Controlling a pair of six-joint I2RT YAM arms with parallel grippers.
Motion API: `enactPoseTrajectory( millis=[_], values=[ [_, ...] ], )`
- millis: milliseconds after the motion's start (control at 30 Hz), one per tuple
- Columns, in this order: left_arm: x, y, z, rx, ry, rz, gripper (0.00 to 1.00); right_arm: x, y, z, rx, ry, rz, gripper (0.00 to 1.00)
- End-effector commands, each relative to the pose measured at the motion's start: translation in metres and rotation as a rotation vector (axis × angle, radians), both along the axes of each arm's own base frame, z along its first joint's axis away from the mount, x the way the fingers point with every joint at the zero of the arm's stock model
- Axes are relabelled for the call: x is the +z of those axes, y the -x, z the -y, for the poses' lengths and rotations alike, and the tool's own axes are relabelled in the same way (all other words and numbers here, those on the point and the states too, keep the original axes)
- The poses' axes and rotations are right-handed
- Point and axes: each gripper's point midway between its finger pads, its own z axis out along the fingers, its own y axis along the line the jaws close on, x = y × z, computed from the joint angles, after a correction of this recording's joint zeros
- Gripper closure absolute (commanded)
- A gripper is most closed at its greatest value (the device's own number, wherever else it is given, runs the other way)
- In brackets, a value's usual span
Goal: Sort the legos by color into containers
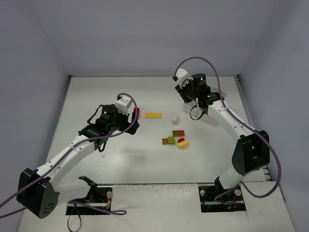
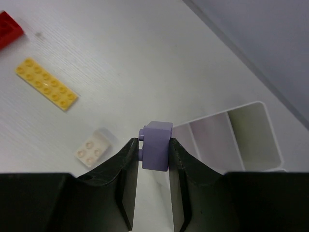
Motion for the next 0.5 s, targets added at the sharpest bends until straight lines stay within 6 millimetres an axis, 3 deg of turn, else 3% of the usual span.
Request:
enactPoseTrajectory(
  millis=[0, 200, 467],
  values=[
    [0.03, -0.01, 0.002, 0.041, 0.063, 0.047, 0.2, 0.015, -0.031, 0.045, 0.014, 0.192, 0.129, 1.0],
    [0.016, -0.014, 0.0, 0.051, 0.032, 0.029, 0.2, -0.008, -0.049, 0.077, 0.004, 0.271, 0.055, 0.96],
    [0.012, -0.015, 0.002, 0.038, 0.023, 0.018, 0.2, -0.041, -0.057, 0.093, -0.013, 0.274, -0.027, 0.91]
  ],
)
